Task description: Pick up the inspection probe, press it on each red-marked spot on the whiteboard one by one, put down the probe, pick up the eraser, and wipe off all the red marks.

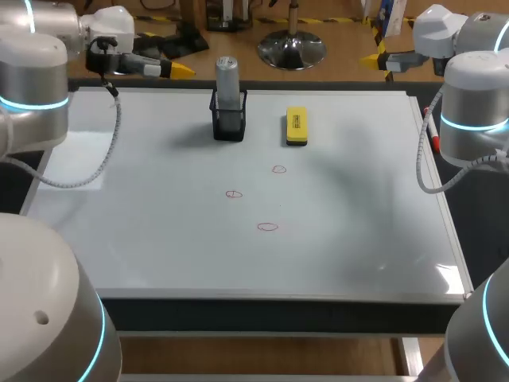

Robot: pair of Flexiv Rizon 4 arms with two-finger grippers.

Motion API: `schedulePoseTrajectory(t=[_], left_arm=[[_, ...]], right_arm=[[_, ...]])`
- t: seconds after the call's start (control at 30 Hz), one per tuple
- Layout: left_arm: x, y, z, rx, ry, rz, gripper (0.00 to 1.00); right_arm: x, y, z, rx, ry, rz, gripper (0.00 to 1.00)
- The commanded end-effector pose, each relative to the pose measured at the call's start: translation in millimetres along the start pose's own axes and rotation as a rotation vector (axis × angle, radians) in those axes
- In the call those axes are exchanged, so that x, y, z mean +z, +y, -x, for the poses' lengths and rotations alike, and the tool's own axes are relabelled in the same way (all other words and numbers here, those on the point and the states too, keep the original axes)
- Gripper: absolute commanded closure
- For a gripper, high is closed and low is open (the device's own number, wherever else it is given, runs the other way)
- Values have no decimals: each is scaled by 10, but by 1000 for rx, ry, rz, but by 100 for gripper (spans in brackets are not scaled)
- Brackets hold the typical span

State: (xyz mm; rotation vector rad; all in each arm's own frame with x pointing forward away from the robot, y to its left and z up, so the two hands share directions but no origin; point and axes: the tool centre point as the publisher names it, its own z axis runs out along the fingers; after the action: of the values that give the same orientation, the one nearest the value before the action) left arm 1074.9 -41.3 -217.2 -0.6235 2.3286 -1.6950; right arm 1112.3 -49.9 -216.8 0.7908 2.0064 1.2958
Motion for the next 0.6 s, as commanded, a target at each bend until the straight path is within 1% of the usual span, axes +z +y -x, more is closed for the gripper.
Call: schedulePoseTrajectory(t=[0.03, 0.07, 0.23, 0.37, 0.43, 0.5, 0.6], left_arm=[[86, -2, 62, 88, 323, 41, 0], [104, 16, 59, 94, 340, 47, 0], [178, 72, -10, 141, 452, 25, 0], [232, 135, -38, 146, 492, 11, 0], [267, 158, -64, 154, 523, -24, 0], [320, 211, -70, 152, 533, -14, 0], [390, 245, -105, 158, 552, -33, 0]], right_arm=[[1, -3, 4, 0, 1, 0, 0], [1, -3, 4, 0, 1, 0, 0], [1, -3, 4, 0, 1, 0, 0], [1, -3, 4, 0, 1, 0, 0], [1, -3, 4, 0, 1, 0, 0], [1, -3, 4, 0, 1, 0, 0], [1, -3, 4, 0, 1, 0, 0]])
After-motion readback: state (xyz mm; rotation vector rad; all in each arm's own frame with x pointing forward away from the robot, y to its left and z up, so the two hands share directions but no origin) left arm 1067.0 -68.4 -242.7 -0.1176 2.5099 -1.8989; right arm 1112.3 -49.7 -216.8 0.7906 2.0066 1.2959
